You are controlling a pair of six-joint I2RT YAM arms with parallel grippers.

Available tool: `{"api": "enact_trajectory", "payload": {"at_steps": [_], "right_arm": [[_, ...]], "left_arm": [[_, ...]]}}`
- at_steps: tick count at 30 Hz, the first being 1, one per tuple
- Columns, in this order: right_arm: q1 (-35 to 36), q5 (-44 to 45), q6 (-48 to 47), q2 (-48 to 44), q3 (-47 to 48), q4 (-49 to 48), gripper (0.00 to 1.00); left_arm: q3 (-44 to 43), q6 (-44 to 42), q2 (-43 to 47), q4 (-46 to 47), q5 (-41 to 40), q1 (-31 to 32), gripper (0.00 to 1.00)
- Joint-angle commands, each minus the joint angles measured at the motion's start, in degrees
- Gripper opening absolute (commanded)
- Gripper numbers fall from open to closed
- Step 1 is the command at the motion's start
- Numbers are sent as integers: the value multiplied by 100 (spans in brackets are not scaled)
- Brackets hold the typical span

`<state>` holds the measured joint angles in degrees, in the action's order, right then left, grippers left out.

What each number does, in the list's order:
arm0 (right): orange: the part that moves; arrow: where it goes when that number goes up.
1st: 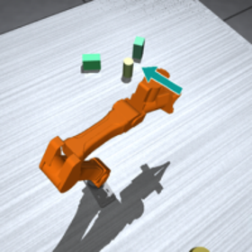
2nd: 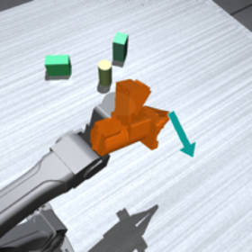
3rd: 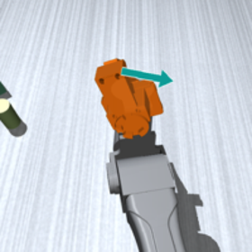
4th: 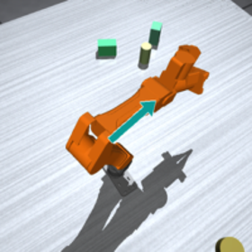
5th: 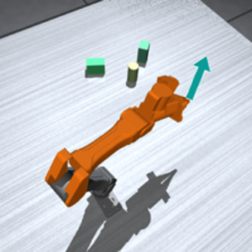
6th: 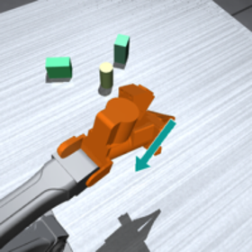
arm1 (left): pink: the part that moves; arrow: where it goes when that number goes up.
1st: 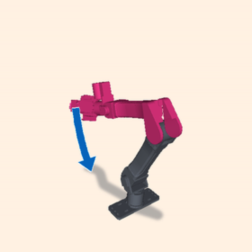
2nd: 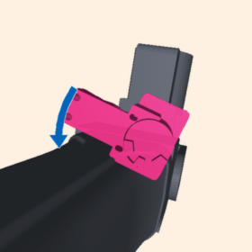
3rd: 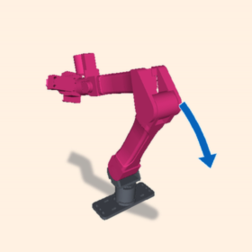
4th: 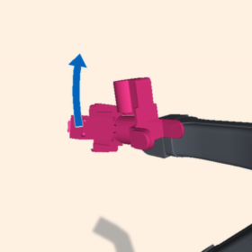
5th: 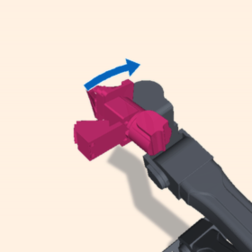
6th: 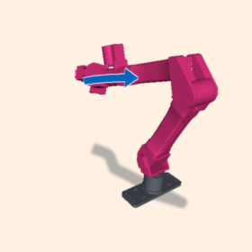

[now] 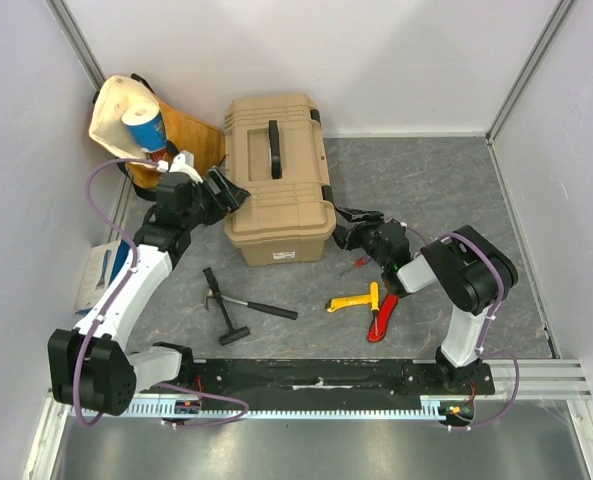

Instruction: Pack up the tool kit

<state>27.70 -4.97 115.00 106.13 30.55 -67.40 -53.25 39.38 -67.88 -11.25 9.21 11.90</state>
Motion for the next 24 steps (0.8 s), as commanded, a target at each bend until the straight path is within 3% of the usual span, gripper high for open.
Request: {"api": "enact_trajectory", "payload": {"at_steps": [1,6,11,24], "right_arm": [[183,-680,585,-663,311,-3333,59],[174,-707,260,-804,461,-3341,56],[165,-759,-179,-751,514,-3341,41],[130,-988,-1155,-760,496,-3008,32]], "left_arm": [[341,501,-59,729,898,137,86],[483,431,-50,650,793,146,85],[518,264,-6,483,731,146,84],[957,-219,240,26,327,155,83]]}}
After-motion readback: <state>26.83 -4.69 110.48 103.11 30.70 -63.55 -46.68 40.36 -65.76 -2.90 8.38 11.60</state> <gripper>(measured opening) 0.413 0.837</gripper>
